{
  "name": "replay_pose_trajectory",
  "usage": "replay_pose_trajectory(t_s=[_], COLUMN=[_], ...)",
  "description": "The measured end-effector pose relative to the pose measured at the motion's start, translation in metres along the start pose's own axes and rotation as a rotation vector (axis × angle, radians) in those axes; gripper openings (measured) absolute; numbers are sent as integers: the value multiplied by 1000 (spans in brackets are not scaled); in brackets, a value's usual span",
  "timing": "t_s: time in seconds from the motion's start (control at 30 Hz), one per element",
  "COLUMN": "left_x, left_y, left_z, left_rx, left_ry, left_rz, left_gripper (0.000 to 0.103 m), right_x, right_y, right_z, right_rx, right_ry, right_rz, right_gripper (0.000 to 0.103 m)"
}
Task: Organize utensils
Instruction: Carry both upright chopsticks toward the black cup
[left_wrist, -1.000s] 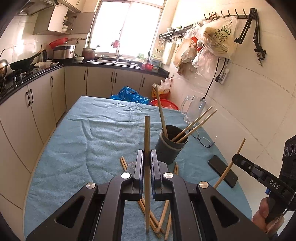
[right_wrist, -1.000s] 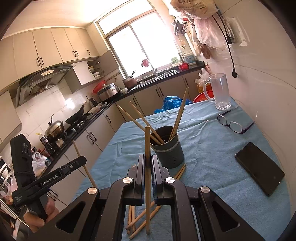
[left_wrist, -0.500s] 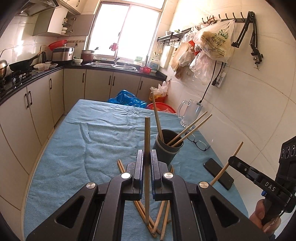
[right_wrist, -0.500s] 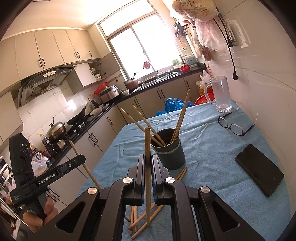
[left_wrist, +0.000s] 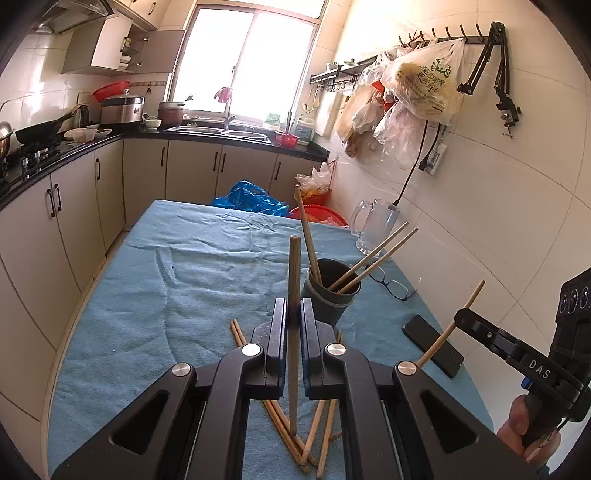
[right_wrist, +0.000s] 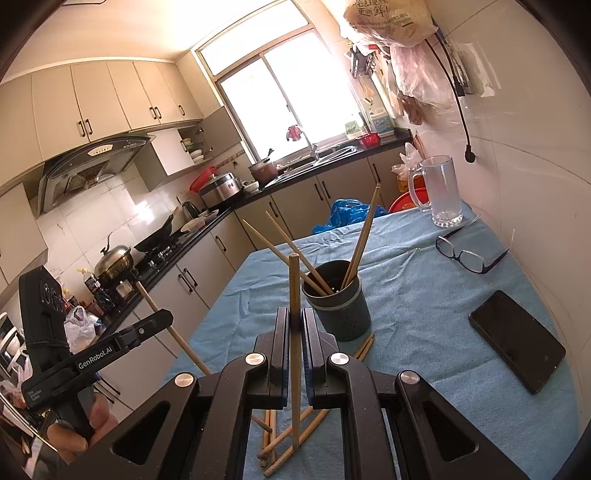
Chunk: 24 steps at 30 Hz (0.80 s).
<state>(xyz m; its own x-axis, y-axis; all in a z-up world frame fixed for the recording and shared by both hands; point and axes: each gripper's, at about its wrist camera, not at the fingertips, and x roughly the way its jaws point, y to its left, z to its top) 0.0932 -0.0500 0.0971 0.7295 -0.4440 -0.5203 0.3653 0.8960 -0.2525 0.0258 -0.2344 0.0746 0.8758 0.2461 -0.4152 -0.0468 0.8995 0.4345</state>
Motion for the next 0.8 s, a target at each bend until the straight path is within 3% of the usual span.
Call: replay_pose_trajectory(t_s=[0.8], left_x=[2], left_y=[-5], left_z=[1], left_rx=[0], left_ry=[7], left_rz=[-12], left_gripper=[6], right_x=[-1], right_y=[0], right_z=[1], right_rx=[1], right_ry=[-2], right_rz=[2], right_gripper=[7])
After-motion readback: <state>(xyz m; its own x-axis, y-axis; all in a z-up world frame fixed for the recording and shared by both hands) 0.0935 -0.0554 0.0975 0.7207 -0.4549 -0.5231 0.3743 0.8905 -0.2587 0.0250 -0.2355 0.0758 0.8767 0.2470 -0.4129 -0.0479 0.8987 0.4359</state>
